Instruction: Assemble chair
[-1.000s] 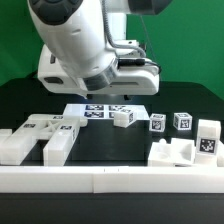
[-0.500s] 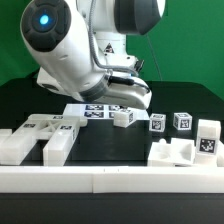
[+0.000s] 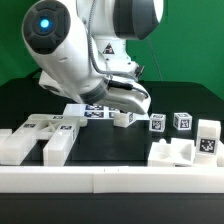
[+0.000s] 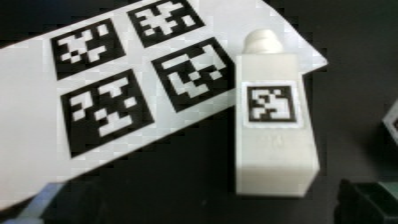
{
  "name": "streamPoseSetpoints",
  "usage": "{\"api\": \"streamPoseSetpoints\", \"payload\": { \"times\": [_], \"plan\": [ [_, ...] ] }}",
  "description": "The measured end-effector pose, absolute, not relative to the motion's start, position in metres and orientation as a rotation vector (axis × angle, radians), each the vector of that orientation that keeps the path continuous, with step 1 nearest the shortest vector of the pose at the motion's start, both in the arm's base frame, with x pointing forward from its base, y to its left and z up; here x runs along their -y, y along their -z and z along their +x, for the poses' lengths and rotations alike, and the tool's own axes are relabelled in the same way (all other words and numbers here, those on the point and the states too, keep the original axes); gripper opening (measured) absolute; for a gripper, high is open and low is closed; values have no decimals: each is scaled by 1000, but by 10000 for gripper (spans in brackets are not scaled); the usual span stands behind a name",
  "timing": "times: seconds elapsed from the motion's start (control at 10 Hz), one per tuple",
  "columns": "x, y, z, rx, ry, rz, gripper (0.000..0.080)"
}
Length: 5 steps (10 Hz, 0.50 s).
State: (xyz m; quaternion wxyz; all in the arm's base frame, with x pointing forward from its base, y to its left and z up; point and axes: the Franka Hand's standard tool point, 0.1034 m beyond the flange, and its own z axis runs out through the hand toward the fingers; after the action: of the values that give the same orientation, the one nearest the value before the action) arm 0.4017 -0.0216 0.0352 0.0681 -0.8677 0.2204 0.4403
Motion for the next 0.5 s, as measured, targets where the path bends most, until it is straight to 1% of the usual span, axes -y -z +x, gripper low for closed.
{"api": "streamPoseSetpoints", "payload": {
  "times": [0.2, 0.5],
  "plan": [
    [14, -29, 397, -692, -1308, -2624, 649],
    [13, -28, 395, -709, -1317, -2624, 649]
  ]
}}
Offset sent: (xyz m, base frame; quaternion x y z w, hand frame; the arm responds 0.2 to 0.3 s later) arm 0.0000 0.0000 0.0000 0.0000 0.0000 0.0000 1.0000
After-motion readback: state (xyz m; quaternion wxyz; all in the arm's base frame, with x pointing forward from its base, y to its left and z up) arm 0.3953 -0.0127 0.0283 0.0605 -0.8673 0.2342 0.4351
